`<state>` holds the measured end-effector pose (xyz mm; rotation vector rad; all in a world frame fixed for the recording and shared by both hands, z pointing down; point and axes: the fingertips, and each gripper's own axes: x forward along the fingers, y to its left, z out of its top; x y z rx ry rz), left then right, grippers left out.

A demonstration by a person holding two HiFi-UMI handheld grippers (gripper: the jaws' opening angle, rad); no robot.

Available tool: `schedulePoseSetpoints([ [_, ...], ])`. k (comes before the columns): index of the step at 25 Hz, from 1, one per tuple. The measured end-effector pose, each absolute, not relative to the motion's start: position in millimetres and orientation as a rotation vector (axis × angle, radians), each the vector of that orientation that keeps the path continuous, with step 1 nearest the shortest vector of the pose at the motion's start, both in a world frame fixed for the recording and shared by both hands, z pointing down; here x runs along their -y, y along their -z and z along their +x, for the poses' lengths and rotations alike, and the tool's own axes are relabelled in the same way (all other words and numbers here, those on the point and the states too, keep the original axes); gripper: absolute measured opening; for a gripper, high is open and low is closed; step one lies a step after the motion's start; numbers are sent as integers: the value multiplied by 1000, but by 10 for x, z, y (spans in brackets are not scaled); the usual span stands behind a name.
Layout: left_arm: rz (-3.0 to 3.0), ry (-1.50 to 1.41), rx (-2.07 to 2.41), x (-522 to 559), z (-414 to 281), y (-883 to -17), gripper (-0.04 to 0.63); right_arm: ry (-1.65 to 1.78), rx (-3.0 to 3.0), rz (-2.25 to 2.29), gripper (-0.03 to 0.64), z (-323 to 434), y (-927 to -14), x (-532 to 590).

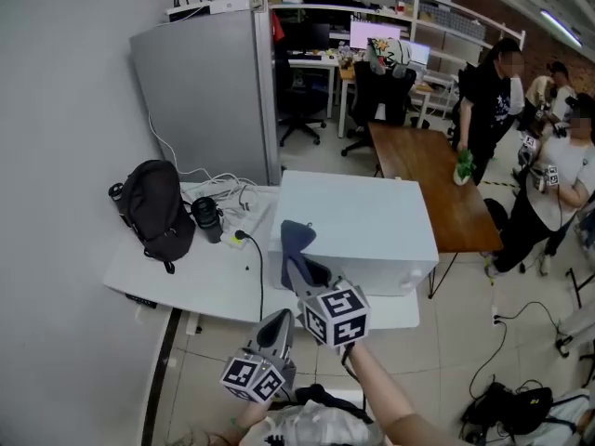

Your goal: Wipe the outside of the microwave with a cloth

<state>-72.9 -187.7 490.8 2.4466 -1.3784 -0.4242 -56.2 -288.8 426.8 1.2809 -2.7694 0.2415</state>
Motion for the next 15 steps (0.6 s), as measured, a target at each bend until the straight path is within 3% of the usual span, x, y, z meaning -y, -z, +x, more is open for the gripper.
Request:
schedulePoseSetpoints([
  [7,2338,429,1518,1995,-1120,-5043,-14,-303,2655,1158,72,-1090,-4779,3132],
  [15,2369,405,1447,2060,-968,-5082,-14,-456,2528,1452,72,100,-4834,3345],
])
